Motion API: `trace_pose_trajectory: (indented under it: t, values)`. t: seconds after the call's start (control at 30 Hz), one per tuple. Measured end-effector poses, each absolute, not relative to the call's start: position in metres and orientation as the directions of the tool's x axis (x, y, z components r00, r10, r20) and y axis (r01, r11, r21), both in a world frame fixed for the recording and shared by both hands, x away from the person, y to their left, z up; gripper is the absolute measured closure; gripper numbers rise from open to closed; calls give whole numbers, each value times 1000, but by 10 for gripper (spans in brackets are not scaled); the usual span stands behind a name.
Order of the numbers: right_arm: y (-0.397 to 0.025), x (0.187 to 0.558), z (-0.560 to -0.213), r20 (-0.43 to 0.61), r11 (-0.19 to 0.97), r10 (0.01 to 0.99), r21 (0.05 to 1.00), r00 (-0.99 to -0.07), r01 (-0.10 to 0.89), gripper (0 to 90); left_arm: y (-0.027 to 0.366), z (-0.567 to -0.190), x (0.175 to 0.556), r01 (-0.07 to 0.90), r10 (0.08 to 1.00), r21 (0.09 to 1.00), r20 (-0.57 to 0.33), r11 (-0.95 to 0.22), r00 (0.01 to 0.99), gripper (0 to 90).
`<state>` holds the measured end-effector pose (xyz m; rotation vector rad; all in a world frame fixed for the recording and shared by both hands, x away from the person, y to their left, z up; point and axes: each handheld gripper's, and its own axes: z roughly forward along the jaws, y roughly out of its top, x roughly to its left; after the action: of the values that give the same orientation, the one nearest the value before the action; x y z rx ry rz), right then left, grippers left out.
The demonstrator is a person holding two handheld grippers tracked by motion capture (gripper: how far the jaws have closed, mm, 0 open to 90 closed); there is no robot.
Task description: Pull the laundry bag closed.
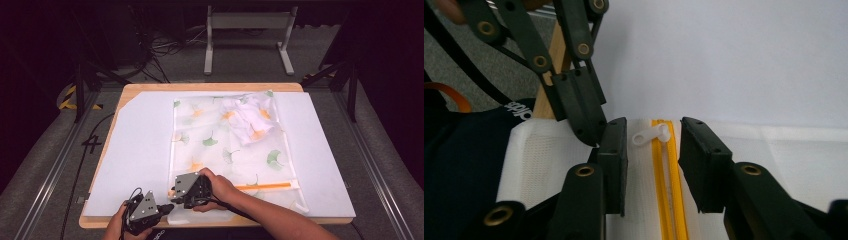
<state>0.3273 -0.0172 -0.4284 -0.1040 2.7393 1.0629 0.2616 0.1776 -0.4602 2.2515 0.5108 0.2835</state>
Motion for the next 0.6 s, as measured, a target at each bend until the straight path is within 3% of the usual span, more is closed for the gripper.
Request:
trace_pose_trajectory:
  t: [0.3,0.6]
  values:
    - [-5,331,-437,-228,776,-2,614,-974,-145,567,178,-461,262,271,446,751,35,-602,894,900]
    - [-3,331,-439,-260,771,14,618,-966,-155,604,179,-461,262,276,446,754,26,-597,895,900]
